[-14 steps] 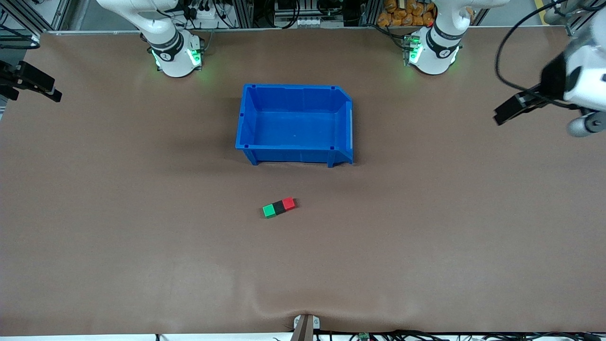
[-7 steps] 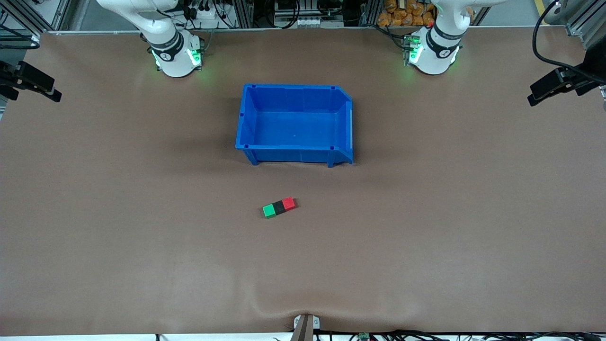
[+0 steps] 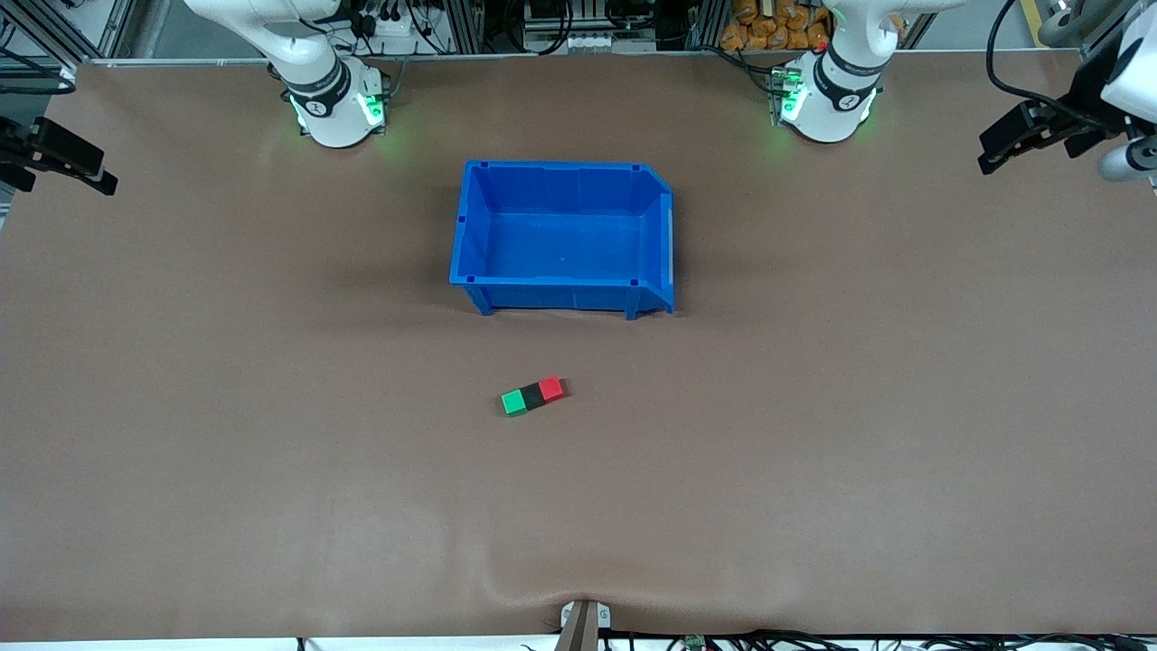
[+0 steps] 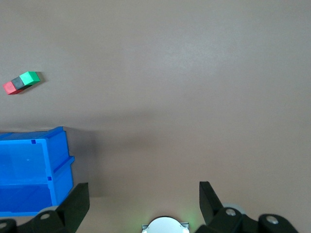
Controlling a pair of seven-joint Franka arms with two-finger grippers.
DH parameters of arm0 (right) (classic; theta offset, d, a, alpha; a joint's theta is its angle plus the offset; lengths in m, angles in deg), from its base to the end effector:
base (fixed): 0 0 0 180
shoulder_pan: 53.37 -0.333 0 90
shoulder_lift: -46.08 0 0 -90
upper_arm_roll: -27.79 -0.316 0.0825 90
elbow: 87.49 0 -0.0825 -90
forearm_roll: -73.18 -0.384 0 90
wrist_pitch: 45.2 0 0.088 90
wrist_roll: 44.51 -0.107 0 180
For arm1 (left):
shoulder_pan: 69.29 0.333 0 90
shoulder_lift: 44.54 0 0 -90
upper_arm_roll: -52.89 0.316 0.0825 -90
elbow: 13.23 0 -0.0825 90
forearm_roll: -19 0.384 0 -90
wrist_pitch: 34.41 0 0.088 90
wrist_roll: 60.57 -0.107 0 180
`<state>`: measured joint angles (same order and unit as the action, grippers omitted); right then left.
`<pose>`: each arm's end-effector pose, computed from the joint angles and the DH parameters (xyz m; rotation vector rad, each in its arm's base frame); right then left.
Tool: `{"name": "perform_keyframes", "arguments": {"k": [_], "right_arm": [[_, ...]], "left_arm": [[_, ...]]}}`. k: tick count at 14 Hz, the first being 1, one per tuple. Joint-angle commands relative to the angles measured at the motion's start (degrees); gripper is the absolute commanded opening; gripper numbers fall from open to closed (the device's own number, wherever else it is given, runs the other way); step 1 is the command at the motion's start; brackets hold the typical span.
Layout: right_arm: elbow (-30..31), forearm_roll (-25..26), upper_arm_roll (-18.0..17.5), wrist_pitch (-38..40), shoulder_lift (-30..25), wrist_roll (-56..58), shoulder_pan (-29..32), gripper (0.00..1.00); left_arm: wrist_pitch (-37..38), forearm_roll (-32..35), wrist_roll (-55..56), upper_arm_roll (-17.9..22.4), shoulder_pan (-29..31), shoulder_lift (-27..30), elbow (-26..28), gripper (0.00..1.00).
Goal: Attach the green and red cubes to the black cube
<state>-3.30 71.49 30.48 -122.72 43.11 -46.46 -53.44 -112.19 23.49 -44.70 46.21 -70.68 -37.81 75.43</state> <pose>0.5134 -0.0207 0.6806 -3.1060 0.1153 0.1002 0.4896 -0.0640 0.6791 -3.0279 -0.2294 0.0801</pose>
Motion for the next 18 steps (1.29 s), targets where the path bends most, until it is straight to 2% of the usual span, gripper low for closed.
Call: {"name": "perform_keyframes", "arguments": {"k": [1, 4, 7, 18], "right_arm": [[-0.87, 0.19, -0.68, 0.44, 0.15, -0.42, 0.77, 1.0], [-0.87, 0.02, -0.68, 0.44, 0.15, -0.42, 0.69, 1.0], [-0.78, 0.11, -0.68, 0.44, 0.15, -0.42, 0.77, 1.0], [-0.87, 0.37, -0.77, 0.52, 0.15, -0.24, 0.69, 1.0]], "left_arm": [[-1.49, -0.88, -1.1, 2.29, -2.82, 3.37, 4.4, 1.0], [-3.07, -0.88, -1.19, 2.38, -3.44, 4.87, 6.34, 1.0], [-8.08, -0.88, -5.57, 2.47, -2.92, 6.9, 10.04, 1.0], [-7.21, -2.02, -6.55, 2.03, -2.74, 5.14, 5.91, 1.0]]}}
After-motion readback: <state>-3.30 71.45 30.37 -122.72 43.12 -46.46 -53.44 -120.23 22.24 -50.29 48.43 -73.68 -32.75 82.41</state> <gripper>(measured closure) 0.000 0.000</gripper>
